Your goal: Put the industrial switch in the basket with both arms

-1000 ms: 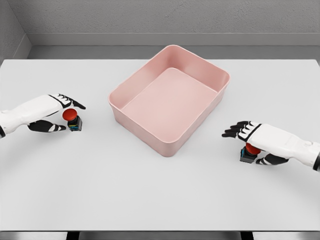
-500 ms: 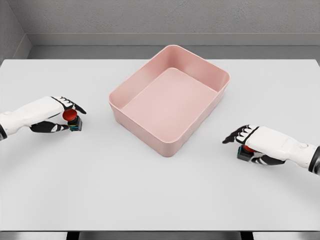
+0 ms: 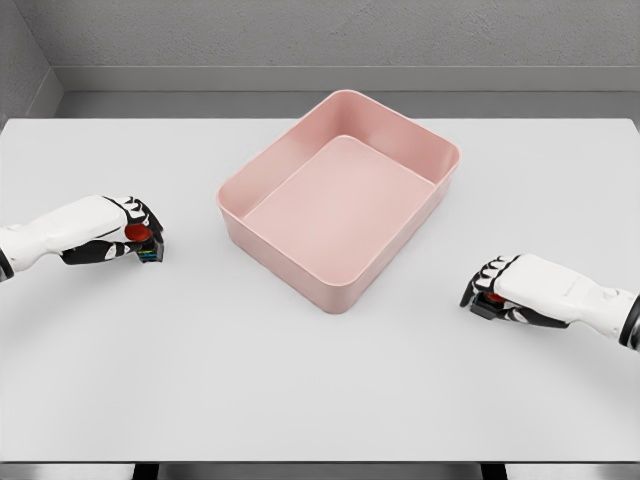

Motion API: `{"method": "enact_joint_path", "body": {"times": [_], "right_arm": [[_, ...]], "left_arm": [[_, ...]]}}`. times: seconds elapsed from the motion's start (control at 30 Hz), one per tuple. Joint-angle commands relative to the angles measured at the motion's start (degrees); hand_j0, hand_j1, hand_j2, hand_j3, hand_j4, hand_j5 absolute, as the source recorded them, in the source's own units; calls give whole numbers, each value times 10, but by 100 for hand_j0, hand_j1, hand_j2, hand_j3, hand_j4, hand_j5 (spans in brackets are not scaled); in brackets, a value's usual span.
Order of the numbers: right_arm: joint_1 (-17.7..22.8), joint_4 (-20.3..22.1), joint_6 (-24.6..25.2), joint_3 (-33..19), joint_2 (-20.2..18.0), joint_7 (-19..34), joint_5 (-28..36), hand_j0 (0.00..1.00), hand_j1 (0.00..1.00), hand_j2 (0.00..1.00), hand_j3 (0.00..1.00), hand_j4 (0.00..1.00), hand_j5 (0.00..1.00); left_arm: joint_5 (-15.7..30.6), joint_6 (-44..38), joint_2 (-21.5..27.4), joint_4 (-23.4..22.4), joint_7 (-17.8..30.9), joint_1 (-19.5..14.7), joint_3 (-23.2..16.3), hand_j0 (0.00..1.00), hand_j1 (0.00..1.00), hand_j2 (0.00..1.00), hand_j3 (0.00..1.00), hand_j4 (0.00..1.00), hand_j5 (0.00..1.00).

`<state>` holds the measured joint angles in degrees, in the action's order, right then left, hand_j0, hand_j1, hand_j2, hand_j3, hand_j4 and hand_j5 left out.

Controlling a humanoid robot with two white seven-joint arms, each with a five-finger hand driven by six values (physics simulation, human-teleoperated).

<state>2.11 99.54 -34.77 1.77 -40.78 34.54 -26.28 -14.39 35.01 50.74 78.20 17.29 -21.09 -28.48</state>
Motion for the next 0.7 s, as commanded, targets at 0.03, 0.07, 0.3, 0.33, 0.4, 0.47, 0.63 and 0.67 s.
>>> {"method": "enact_joint_path", "body": {"times": [0.03, 0.07, 0.3, 0.33, 0.4, 0.47, 0.63, 0.67], "right_arm": [[1, 0, -2, 1, -4, 5, 0, 53, 53, 53, 53, 53, 53], [0, 0, -2, 1, -4, 5, 1, 53, 53, 53, 53, 53, 53], [-5, 1, -2, -7, -9, 5, 23, 53, 53, 53, 53, 53, 53], [-6, 2, -2, -7, -10, 5, 34, 53, 53, 53, 53, 53, 53], [-8, 4, -2, -8, -10, 5, 40, 53, 53, 53, 53, 53, 53], [-16, 4, -2, -8, -10, 5, 45, 53, 53, 53, 53, 53, 53], [-33, 6, -2, -8, -12, 5, 60, 53, 53, 53, 53, 53, 53], [-37, 7, -2, -8, -12, 5, 61, 53, 53, 53, 53, 53, 53]], "left_arm": [[2, 0, 2, 0, 1, 0, 0, 50, 50, 50, 50, 50, 50], [2, 0, 4, 1, 1, 0, 0, 50, 50, 50, 50, 50, 50], [3, 0, 12, 2, 0, -5, 1, 50, 50, 50, 50, 50, 50], [8, 0, 13, 2, 0, -6, 2, 50, 50, 50, 50, 50, 50], [15, 0, 19, 6, 0, -9, 2, 50, 50, 50, 50, 50, 50], [18, 0, 19, 9, 0, -11, 2, 50, 50, 50, 50, 50, 50], [29, 0, 24, 23, 0, -15, 3, 50, 50, 50, 50, 50, 50], [35, 0, 24, 24, 0, -16, 3, 50, 50, 50, 50, 50, 50]]}}
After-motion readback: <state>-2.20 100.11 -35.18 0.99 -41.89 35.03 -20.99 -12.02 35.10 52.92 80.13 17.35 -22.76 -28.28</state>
